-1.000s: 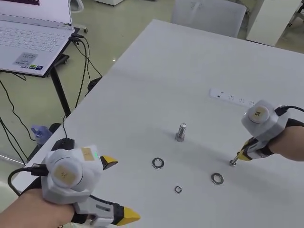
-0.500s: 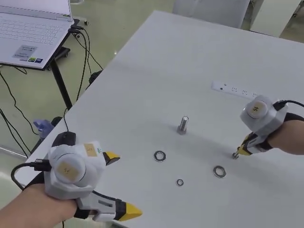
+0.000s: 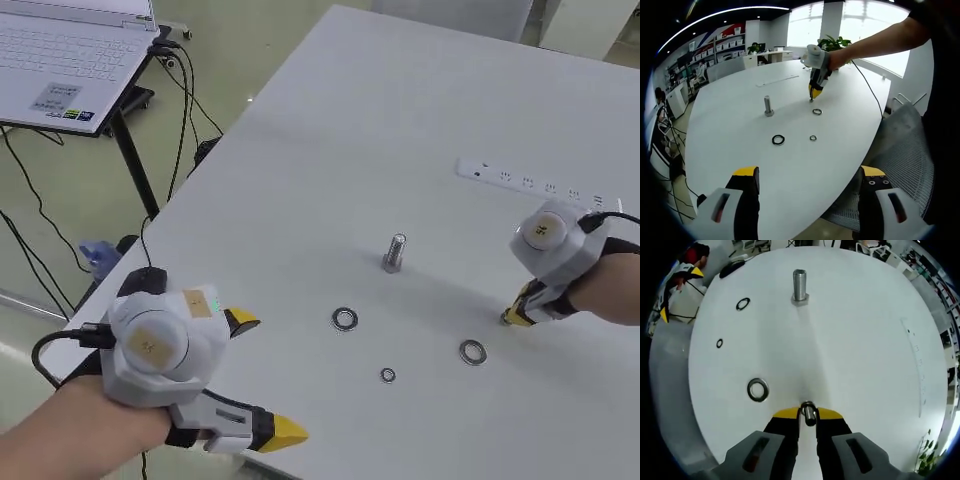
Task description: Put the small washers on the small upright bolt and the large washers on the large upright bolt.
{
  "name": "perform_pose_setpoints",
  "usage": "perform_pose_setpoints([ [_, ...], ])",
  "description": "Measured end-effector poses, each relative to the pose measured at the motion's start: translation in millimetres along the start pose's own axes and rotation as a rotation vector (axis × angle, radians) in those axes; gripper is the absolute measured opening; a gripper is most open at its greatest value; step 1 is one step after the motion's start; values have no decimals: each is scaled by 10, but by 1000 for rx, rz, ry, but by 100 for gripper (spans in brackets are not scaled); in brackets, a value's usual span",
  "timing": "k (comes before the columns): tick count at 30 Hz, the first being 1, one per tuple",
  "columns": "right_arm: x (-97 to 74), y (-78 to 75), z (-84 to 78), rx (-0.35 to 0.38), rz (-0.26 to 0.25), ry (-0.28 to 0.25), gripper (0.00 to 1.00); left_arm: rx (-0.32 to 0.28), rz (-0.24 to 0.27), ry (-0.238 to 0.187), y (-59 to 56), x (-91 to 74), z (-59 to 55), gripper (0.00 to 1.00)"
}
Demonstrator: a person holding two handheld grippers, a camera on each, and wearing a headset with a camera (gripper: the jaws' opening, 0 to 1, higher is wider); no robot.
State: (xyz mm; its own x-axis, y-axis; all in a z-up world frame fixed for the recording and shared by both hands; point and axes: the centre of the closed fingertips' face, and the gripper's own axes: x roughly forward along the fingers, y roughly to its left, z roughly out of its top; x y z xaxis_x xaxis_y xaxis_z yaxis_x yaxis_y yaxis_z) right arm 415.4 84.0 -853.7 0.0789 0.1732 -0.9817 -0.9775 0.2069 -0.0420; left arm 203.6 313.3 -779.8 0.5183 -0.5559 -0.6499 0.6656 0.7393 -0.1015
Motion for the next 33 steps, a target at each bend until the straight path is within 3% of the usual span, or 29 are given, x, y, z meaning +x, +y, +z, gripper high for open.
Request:
perform_pose_setpoints([
  [10,46,-10,-5,-11,7,15,13,-10,-5,13,-11,2,-60,80],
  [33,55,-14,-2,-30,4,19,18,-6,-3,3,0,-5,-15,79],
])
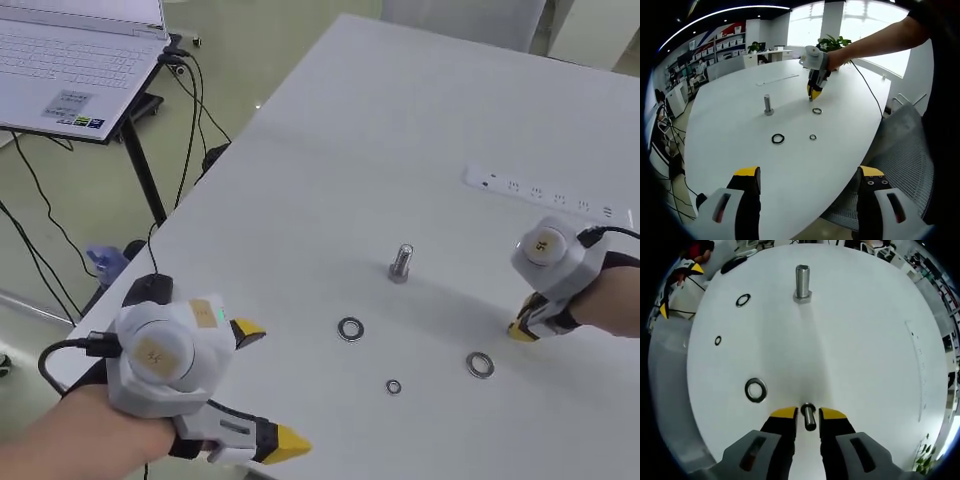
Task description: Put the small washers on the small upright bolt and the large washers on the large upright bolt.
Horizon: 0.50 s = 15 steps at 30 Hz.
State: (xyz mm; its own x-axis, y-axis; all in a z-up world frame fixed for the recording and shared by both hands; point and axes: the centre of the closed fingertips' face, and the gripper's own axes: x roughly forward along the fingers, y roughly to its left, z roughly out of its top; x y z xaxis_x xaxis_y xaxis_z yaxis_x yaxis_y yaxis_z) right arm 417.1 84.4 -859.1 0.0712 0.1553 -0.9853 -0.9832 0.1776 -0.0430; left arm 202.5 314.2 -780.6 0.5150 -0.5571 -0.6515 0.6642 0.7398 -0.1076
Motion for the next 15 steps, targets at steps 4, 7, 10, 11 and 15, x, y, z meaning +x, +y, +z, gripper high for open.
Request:
perform_pose_setpoints([
  [4,-12,13,-19,1,4,3,19,0,1,-4,-7,-11,10,79],
  [7,-43,12,-19,5,4,-2,20,-5,2,-11,-17,-26,26,79],
  [10,-91,-7,-3,6,-5,-11,21,0,5,-15,-21,-38,44,79],
  [11,-113,-15,4,6,-6,-14,21,-3,5,-22,-27,-44,60,79],
  [15,-177,-48,29,0,-13,-17,22,-2,8,-28,-33,-65,78,79],
])
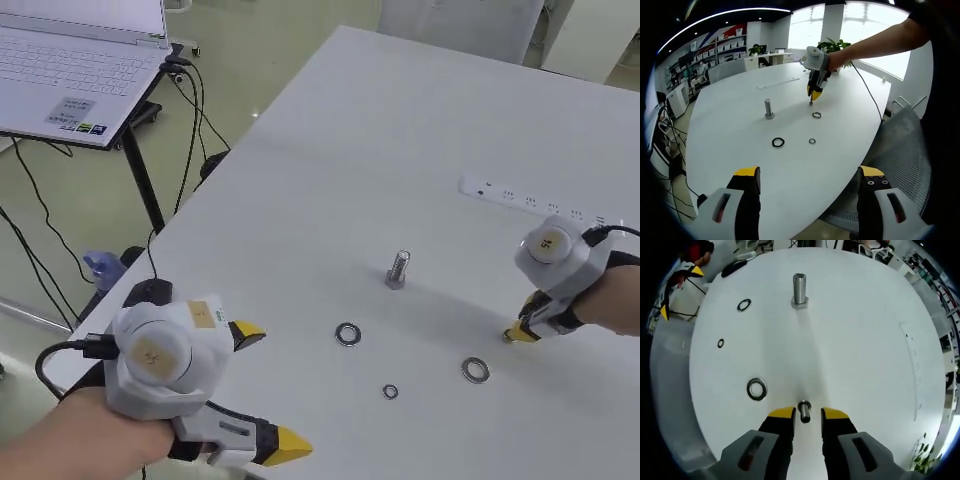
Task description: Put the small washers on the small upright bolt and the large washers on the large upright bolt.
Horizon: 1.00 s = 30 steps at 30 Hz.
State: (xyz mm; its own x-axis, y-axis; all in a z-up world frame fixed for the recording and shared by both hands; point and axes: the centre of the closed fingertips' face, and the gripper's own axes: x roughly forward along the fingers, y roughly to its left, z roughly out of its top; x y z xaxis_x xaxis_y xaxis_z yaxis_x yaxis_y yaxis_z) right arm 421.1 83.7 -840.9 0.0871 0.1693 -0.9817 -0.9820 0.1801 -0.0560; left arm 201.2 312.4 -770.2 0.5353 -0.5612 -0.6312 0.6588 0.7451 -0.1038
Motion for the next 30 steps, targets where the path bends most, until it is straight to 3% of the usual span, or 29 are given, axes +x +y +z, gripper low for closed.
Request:
perform_pose_setpoints([
  [7,-152,-8,107,-13,-13,-21,23,6,0,-2,-37,-32,10,80],
  [13,-292,60,305,-36,-19,-59,24,7,-3,-9,-64,-61,40,81],
  [21,-407,250,619,-90,-5,-107,25,6,1,-14,-49,-108,57,82],
  [30,-374,569,886,-153,29,-140,29,8,8,-21,-39,-161,42,83],
])
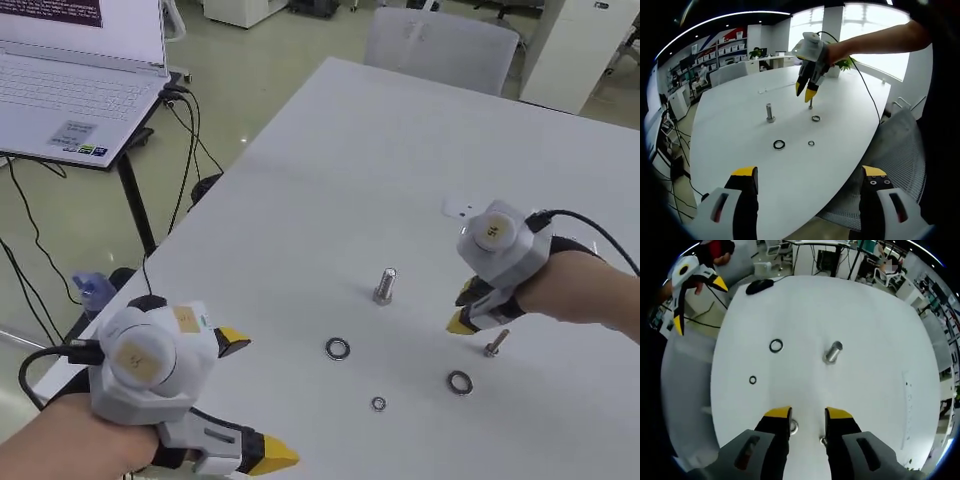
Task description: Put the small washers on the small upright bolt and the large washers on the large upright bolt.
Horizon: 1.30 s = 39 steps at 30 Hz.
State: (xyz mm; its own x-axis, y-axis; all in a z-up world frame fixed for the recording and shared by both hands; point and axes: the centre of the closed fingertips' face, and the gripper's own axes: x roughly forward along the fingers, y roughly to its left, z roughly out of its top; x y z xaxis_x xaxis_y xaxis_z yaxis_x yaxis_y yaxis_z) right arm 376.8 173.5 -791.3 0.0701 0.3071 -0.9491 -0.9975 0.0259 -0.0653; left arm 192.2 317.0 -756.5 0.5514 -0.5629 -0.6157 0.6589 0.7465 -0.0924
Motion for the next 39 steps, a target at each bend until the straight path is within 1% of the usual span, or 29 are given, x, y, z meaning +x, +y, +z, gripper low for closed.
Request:
perform_pose_setpoints([
  [3,31,103,97,-21,13,-9,29,6,0,3,-11,-8,-20,83],
  [4,48,66,110,-24,17,-11,29,5,0,0,-18,-12,-19,83],
  [5,58,69,126,-29,19,-13,29,5,-1,-1,-25,-16,-17,83],
  [10,91,224,197,-52,36,-21,29,14,0,14,-33,-23,-51,83],
  [16,131,369,213,-59,53,-33,29,24,-2,12,-37,-30,-58,82],
  [17,137,411,220,-58,61,-40,29,24,-2,12,-36,-33,-58,82],
  [21,154,502,250,-71,69,-62,29,21,1,2,-47,-50,-42,82],
  [25,207,605,232,-87,81,-48,29,17,7,4,-55,-59,-61,81],
  [28,238,705,241,-97,95,-49,29,13,6,1,-85,-62,-57,81],
  [30,273,755,247,-104,101,-48,29,14,3,4,-106,-58,-62,81],
  [34,332,828,251,-108,109,-50,29,11,5,4,-110,-49,-77,80],
  [37,402,907,242,-116,120,-51,29,8,11,2,-108,-45,-81,80],
  [39,470,926,224,-118,120,-49,29,7,13,4,-116,-39,-88,80],
])
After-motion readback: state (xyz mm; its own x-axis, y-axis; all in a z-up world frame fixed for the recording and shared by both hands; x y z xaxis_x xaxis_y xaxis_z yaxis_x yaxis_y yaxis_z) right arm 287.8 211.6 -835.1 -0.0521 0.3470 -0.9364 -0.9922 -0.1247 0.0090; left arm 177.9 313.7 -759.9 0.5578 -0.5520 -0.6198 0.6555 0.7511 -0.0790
